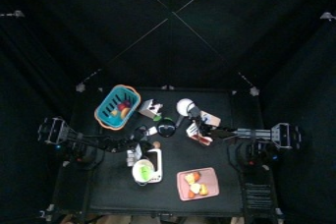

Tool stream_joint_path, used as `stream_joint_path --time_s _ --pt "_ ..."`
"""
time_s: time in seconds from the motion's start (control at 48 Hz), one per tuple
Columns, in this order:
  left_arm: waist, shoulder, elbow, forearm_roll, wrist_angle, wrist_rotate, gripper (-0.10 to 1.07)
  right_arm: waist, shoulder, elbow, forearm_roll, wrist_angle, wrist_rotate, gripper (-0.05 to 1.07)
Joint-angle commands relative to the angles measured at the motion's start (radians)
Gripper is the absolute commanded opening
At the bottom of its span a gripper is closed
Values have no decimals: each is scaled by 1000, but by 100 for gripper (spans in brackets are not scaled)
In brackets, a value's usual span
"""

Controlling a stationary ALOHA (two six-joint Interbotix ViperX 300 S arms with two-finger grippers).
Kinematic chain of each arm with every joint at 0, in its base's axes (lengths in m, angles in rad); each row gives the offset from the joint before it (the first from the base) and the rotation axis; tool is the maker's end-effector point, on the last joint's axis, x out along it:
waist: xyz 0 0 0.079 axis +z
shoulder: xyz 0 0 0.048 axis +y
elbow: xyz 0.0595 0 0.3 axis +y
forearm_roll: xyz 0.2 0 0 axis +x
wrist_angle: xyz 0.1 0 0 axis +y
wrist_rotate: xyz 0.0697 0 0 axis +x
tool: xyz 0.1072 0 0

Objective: Grab pan

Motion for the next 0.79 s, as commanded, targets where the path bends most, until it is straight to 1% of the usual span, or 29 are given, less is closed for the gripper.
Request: stream_joint_path --time_s 0.0,0.292,0.479,0.625,0.771 --pt "5 -5 -11 -2 -9 2 38 -2 -14 -12 0 -5 -3 57" --pt "12 -5 -11 -2 -9 2 38 -9 -18 -17 -8 -6 -5 57" --pt "18 -21 -41 9 -20 8 38 -48 0 -57 -35 -11 -20 57" --pt "32 -34 -69 71 -21 8 38 -95 29 -110 -34 -14 -44 57" --pt "34 -37 -75 124 -21 6 38 -130 83 -164 -3 -14 -118 57"
